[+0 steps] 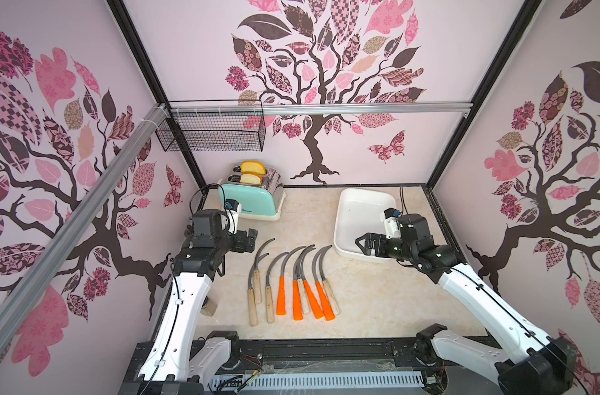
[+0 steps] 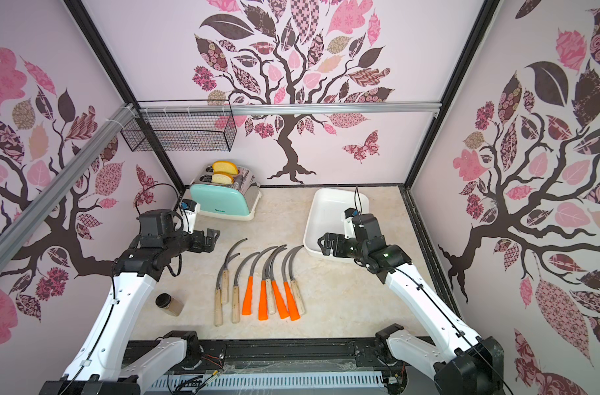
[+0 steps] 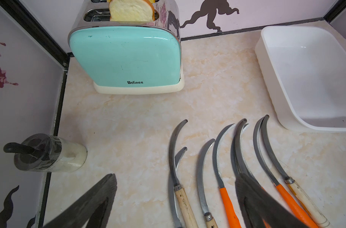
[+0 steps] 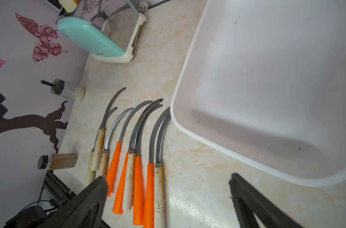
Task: Put small sickles into storage boxes
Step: Pick up the sickle at the center of the board.
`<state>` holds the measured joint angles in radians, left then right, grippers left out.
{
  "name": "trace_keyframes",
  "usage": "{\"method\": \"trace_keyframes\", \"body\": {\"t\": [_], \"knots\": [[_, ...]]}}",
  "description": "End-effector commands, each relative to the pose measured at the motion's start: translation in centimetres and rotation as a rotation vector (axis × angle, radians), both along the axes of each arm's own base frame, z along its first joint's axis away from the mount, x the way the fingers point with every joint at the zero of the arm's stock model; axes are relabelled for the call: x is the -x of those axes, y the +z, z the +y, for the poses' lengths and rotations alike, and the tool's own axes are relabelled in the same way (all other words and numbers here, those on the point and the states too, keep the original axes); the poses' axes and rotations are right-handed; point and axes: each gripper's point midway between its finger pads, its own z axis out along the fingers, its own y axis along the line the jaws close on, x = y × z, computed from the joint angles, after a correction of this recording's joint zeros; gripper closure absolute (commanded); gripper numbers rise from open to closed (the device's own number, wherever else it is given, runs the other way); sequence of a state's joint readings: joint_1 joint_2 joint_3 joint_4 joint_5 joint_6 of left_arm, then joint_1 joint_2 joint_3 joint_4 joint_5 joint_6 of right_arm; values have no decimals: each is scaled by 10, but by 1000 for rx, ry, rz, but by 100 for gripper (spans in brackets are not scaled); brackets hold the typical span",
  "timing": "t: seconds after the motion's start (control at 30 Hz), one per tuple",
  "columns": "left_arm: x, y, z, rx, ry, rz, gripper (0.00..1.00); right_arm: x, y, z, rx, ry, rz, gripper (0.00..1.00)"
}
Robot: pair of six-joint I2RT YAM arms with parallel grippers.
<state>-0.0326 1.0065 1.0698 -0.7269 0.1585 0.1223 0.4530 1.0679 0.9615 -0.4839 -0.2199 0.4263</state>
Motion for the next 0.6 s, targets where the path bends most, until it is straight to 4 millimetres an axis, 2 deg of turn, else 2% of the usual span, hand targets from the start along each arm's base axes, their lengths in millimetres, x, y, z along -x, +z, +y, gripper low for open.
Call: {"method": "trace_keyframes", "body": {"t": [0.0,0.07,0.17,0.27,0.33,0.43,0.57], "knots": [[2,10,1,11,15,-12,2,10,13,15,33,23,-12,0],[2,9,-2,16,1,-4,2,14,20,30,-42,61,1,0],[3,4,-1,-4,-5,9,2,7,30,30,-159,-53,34,0],[6,-2,2,-40,-14,16,2,17,50,50,-205,100,6,0],[8,-6,3,-56,-17,21,2,21,54,54,-145,173,-29,0],[10,-9,4,-66,-21,25,2,24,53,51,-113,204,-91,0],[10,-5,4,-66,-19,12,2,24,23,48,-26,192,26,0]]}}
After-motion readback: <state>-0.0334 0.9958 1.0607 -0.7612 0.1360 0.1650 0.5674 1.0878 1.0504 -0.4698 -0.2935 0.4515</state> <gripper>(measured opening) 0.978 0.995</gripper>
